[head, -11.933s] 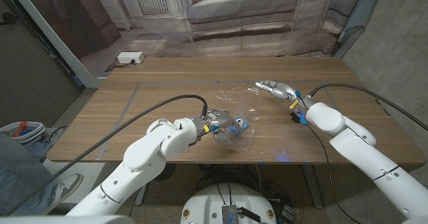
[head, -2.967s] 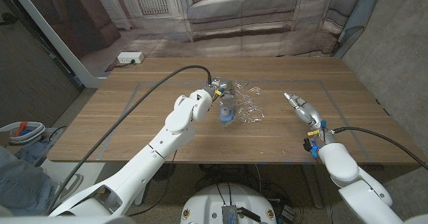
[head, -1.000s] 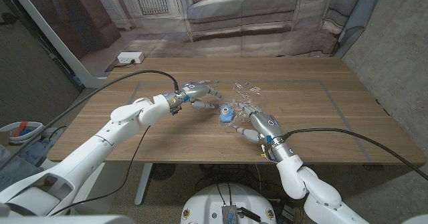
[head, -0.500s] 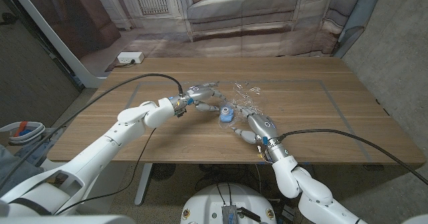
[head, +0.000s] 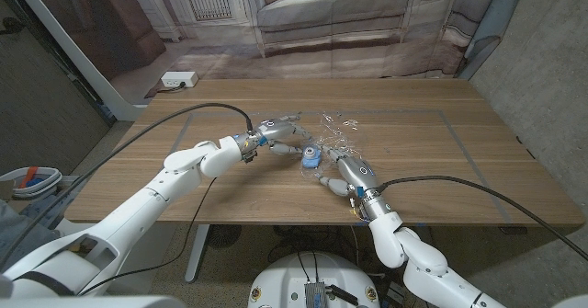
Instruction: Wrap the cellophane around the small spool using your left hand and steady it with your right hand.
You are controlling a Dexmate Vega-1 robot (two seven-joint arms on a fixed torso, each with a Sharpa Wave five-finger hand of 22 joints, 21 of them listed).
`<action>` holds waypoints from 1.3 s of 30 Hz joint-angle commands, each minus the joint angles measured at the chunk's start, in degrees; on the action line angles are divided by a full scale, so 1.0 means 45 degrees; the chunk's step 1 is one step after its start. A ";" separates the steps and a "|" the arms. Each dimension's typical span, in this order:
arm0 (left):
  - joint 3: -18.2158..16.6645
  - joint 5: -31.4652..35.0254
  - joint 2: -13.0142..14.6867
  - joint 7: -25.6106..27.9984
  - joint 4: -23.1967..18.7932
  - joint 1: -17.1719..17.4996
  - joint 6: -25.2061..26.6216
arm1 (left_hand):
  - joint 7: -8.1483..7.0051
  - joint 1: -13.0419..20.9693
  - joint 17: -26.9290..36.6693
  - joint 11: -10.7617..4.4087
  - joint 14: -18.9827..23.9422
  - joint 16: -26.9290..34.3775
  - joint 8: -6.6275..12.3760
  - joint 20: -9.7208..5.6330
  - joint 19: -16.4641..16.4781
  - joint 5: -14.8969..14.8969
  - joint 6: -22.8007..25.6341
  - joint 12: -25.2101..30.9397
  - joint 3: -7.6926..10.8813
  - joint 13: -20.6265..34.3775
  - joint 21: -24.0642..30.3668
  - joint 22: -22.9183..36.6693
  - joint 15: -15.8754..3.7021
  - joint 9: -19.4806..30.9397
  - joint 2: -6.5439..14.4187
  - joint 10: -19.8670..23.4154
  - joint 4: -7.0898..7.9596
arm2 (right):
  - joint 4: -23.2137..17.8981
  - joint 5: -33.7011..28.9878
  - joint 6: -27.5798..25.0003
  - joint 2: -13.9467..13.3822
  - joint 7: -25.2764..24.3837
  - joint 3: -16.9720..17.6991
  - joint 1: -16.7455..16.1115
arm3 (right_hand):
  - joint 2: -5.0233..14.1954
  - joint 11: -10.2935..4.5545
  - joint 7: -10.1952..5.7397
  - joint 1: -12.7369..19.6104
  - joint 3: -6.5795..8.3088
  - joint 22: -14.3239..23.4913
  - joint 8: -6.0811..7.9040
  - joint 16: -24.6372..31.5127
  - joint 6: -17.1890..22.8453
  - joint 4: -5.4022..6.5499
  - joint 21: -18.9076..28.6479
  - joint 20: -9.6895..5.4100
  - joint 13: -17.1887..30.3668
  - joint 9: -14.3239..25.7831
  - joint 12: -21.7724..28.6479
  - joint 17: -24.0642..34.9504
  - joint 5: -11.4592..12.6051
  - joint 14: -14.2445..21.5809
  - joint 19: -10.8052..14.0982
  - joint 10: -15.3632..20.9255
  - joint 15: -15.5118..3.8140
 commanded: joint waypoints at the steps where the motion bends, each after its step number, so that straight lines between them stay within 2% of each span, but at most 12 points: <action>1: 0.0573 0.0768 0.0100 -0.0494 0.0463 -0.0803 -0.0133 | 0.0034 -0.0113 0.0056 -0.0002 -0.0418 -0.0098 -0.0248 0.0097 -0.0291 0.0017 -0.0649 -0.0073 -0.0093 -0.0110 -0.0094 0.0007 -0.1265 0.0072 -0.0201 -0.0627 -0.0097 | 0.0279 0.0402 -0.0124 0.0098 0.0258 -0.0100 0.0341 | -0.0084 0.0030 0.0025 -0.0066 -0.0023 0.0016 0.0066 0.0061 0.0132 0.0074 0.0063 0.0093 0.0047 0.0013 0.0090 0.0067 0.0123 0.0110 0.0004 0.0124 -0.0906; 9: 0.1260 0.1388 -0.0225 0.0243 0.1620 -0.1540 -0.0735 | -0.0043 -0.0104 0.0061 -0.0019 -0.0575 -0.0053 -0.0314 0.0155 -0.0379 0.0040 -0.0975 -0.0052 -0.0108 -0.0197 -0.0096 0.0007 -0.1346 0.0093 -0.0238 -0.1038 -0.0143 | 0.0470 0.0526 -0.0257 0.0129 0.0357 -0.0132 0.0441 | -0.0089 -0.0046 0.0002 -0.0127 -0.0071 0.0021 0.0047 0.0150 0.0148 0.0130 0.0042 0.0102 0.0043 0.0010 0.0120 0.0076 0.0133 0.0439 0.0024 0.0247 -0.1007; 12: 0.1512 0.1579 -0.0478 0.1091 0.2279 -0.1732 -0.1029 | -0.0032 0.0000 0.0046 -0.0024 -0.0319 0.0088 -0.0012 0.0093 -0.0205 0.0072 -0.0374 0.0184 -0.0049 -0.0256 -0.0013 0.0004 -0.1417 0.0125 -0.0170 -0.0659 -0.0219 | 0.0728 0.0547 -0.0217 0.0213 0.0208 -0.0187 0.0545 | -0.0068 -0.0114 -0.0047 -0.0136 -0.0097 0.0034 0.0072 0.0257 0.0286 0.0164 0.0116 -0.0198 0.0038 0.0009 0.0164 0.0082 0.0150 0.0873 0.0286 0.0416 -0.1101; 15: 0.1722 0.1531 -0.0785 0.1540 0.2909 -0.1915 -0.1218 | -0.0039 0.0086 0.0025 -0.0043 0.0270 0.0257 0.0340 -0.0039 0.0035 0.0076 0.0450 0.0405 0.0006 -0.0338 0.0065 0.0000 -0.1570 0.0140 -0.0097 0.0147 -0.0300 | 0.1016 0.0528 -0.0153 0.0342 -0.0093 -0.0246 0.0672 | -0.0019 -0.0324 -0.0172 -0.0101 -0.0148 0.0098 0.0129 0.0507 0.0642 0.0205 0.0418 -0.0705 0.0027 -0.0001 0.0321 0.0102 0.0184 0.1989 0.1132 0.0977 -0.1345; 17: 0.1797 0.1434 -0.0981 0.1906 0.3286 -0.1985 -0.1330 | -0.0053 0.0117 0.0016 -0.0040 0.0520 0.0300 0.0467 -0.0107 0.0210 0.0072 0.0775 0.0470 0.0030 -0.0370 0.0115 -0.0001 -0.1590 0.0139 -0.0069 0.0512 -0.0333 | 0.1174 0.0522 -0.0109 0.0450 -0.0373 -0.0263 0.0741 | 0.0135 -0.0610 -0.0318 -0.0088 -0.0210 0.0263 0.0210 0.0816 0.1167 0.0287 0.0958 -0.1545 0.0016 -0.0014 0.0489 0.0171 0.0182 0.3454 0.2266 0.1658 -0.1623; 21: 0.1778 0.0979 -0.1365 0.2411 0.3817 -0.2007 -0.1464 | -0.0056 0.0279 -0.0013 -0.0053 0.1705 0.0449 0.0961 -0.0472 0.0885 0.0060 0.2092 0.0670 0.0167 -0.0442 0.0258 -0.0005 -0.1757 0.0112 0.0058 0.2000 -0.0468 | 0.1317 0.0535 -0.0088 0.0647 -0.0711 -0.0274 0.0923 | 0.0292 -0.0802 -0.0505 0.0047 -0.0394 0.0673 0.0363 0.1465 0.2465 0.0308 0.2300 -0.2646 -0.0019 -0.0037 0.0680 0.0455 0.0036 0.6835 0.3926 0.2911 -0.2246; 22: 0.1754 0.0852 -0.1457 0.2505 0.3918 -0.2004 -0.1469 | -0.0041 0.0350 -0.0008 -0.0062 0.2247 0.0533 0.1115 -0.0682 0.1220 0.0060 0.2513 0.0681 0.0241 -0.0461 0.0341 -0.0003 -0.1802 0.0096 0.0131 0.2391 -0.0510 | 0.1303 0.0611 -0.0078 0.0684 -0.0698 -0.0249 0.0962 | 0.0488 -0.0887 -0.0490 0.0308 -0.0724 0.1311 -0.0221 0.0217 0.2924 0.0360 0.3826 -0.2760 -0.0040 -0.0031 0.0172 0.0746 -0.0237 0.7885 0.3562 0.3511 -0.2252; 24: 0.1648 0.0459 -0.1638 0.2541 0.4086 -0.1988 -0.1489 | -0.0026 0.0388 -0.0006 -0.0063 0.3645 0.0684 0.1455 -0.1030 0.1878 0.0046 0.3462 0.0805 0.0382 -0.0450 0.0455 -0.0004 -0.1823 0.0041 0.0239 0.3706 -0.0548 | 0.1238 0.0743 -0.0070 0.0712 -0.0653 -0.0177 0.1026 | 0.0645 -0.0814 -0.0522 0.0931 -0.1603 0.0837 -0.0196 0.0124 0.3689 0.0392 0.6497 -0.2783 0.0032 0.0055 -0.0412 0.1646 -0.0367 0.9357 0.3424 0.4261 -0.2288; 26: 0.1468 -0.0020 -0.1771 0.2273 0.3995 -0.1887 -0.1353 | 0.0061 0.0337 -0.0025 -0.0065 0.4542 0.0677 0.1753 -0.1200 0.2438 0.0030 0.4323 0.0839 0.0481 -0.0408 0.0570 0.0006 -0.1841 -0.0014 0.0256 0.4521 -0.0538 | 0.1062 0.0891 -0.0137 0.0714 -0.0509 -0.0066 0.1043 | 0.0870 -0.0836 -0.0522 0.1220 -0.2206 0.0297 -0.0170 0.0276 0.4362 0.0465 0.7924 -0.2821 0.0044 0.0056 -0.0314 0.1926 -0.0424 1.0209 0.3469 0.5127 -0.2255; 29: 0.1198 -0.0629 -0.1869 0.1726 0.3646 -0.1719 -0.1074 | 0.0313 0.0198 0.0065 -0.0070 0.6034 0.0855 0.2179 -0.1244 0.3095 0.0036 0.5417 0.1023 0.0676 -0.0216 0.0687 0.0011 -0.1851 -0.0046 0.0430 0.5783 -0.0427 | 0.0736 0.1133 -0.0277 0.0681 -0.0184 0.0126 0.1032 | 0.1034 -0.0817 -0.0523 0.1596 -0.2688 0.0698 -0.0118 0.0506 0.5467 0.0457 0.9309 -0.2808 0.0034 0.0073 -0.0271 0.2215 -0.0488 1.1275 0.3430 0.5962 -0.2248; 32: 0.0965 -0.1031 -0.1889 0.1113 0.3150 -0.1543 -0.0663 | 0.0783 0.0115 0.0070 -0.0048 0.6477 0.0852 0.2388 -0.1259 0.3358 0.0030 0.5808 0.1176 0.0760 -0.0057 0.0727 0.0012 -0.1897 -0.0033 0.0502 0.6466 -0.0366 | 0.0342 0.1386 -0.0451 0.0603 0.0265 0.0325 0.0974 | 0.1170 -0.0821 -0.0524 0.1641 -0.3015 0.1050 -0.0102 0.0782 0.6213 0.0571 1.0230 -0.2811 0.0035 0.0098 -0.0316 0.2444 -0.0569 1.1806 0.3310 0.6685 -0.2255; 39: 0.0558 -0.1852 -0.1832 -0.0686 0.1927 -0.1259 0.0323 | 0.1179 0.0064 0.0111 -0.0048 0.7077 0.0880 0.2712 -0.1296 0.3485 0.0014 0.6420 0.1483 0.0899 0.0332 0.0676 0.0009 -0.1945 -0.0035 0.0555 0.7460 -0.0340 | -0.0686 0.2163 -0.1192 0.0568 0.1677 0.0836 0.0783 | 0.1409 -0.0816 -0.0496 0.1559 -0.3584 0.1453 -0.0130 0.1027 0.7012 0.0835 1.1085 -0.2817 0.0035 0.0135 -0.0436 0.2661 -0.0672 1.2235 0.3199 0.7555 -0.2234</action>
